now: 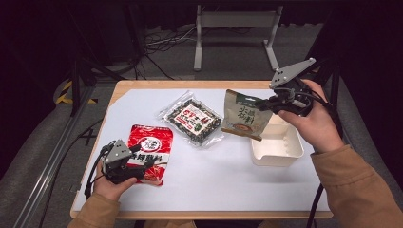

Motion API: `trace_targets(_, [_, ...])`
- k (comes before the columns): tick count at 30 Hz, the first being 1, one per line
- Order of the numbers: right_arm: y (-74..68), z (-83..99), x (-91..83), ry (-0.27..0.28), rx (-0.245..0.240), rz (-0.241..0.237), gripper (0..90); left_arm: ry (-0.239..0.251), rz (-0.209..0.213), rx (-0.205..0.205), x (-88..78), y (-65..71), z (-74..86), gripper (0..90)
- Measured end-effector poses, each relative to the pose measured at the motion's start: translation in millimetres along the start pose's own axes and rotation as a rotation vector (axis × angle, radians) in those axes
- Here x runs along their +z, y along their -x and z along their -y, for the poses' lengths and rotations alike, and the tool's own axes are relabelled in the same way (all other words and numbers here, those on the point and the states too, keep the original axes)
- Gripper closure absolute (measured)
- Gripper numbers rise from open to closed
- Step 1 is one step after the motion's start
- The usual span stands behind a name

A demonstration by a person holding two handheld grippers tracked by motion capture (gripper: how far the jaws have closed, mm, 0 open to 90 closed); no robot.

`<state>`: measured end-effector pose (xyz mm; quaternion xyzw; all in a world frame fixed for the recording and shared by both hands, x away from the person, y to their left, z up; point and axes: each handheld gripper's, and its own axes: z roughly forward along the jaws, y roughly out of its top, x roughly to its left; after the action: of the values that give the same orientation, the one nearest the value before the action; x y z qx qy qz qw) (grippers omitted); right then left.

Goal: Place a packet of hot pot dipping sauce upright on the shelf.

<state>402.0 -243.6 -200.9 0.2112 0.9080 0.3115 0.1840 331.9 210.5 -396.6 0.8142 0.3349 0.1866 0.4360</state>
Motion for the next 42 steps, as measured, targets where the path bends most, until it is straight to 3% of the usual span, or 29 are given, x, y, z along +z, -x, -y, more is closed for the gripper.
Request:
trace_targets(17, [35.6, 9.4, -6.2, 0.001, -0.051, 0.101, 89.8, -0.005, -0.015, -0.024, -3.6, -1.2, 5.1, 27.0])
trace_targets(30, [65.8, 22.9, -7.2, 0.006, -0.054, 0.133, 89.7, -0.006, -0.01, -0.023, -1.0, -2.3, 3.8, 27.0])
trace_targets(37, [78.8, 29.0, -5.5, 0.001, -0.112, 0.164, 89.8, -0.008, -0.004, -0.015, 0.6, -2.1, 2.8, 27.0])
trace_targets(42, [87.1, 34.7, -2.9, 0.013, -0.108, 0.173, 89.7, -0.005, -0.004, -0.019, 1.3, -2.0, 2.7, 27.0])
